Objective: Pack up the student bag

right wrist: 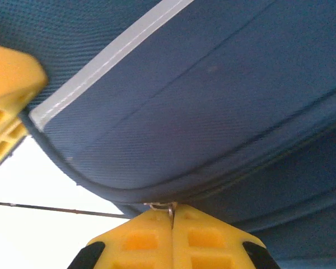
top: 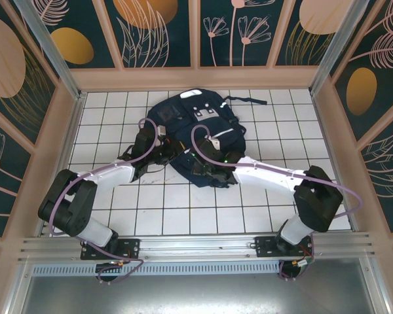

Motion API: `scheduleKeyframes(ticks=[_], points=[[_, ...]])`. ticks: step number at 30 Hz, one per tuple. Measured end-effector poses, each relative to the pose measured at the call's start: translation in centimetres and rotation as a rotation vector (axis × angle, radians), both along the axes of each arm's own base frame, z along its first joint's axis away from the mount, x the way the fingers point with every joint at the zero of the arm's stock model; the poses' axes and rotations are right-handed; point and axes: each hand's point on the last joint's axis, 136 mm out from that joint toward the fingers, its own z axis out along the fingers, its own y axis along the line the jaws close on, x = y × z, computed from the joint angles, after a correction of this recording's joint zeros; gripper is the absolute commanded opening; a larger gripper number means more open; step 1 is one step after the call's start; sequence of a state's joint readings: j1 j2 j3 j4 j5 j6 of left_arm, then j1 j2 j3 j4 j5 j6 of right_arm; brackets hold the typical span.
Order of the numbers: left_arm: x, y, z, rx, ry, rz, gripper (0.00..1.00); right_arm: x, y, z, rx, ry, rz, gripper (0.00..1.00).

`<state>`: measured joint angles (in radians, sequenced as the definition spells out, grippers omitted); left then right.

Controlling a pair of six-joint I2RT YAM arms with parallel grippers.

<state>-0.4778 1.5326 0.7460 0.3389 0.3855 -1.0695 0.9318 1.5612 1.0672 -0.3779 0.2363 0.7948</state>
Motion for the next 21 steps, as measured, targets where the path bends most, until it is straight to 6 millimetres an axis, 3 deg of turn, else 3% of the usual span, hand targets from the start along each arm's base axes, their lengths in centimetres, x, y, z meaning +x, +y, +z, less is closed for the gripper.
scheduleKeyframes(ticks=[5, 13, 21], points=[[0.1, 0.1, -0.1, 0.007, -0.006, -0.002, 0.00, 1.3, -3.3, 0.1, -0.107, -0.017, 0.014, 0.02], [0.6, 1.6, -0.6, 0.039, -0.003, 0.018, 0.00, 5.4, -9.2, 0.0, -0.226, -0.046, -0.057, 0.01], [1.2, 3.3, -0.7, 0.065, -0.015, 0.033, 0.00, 9.2, -12.8, 0.7, -0.290, -0.071, -0.113, 0.01]])
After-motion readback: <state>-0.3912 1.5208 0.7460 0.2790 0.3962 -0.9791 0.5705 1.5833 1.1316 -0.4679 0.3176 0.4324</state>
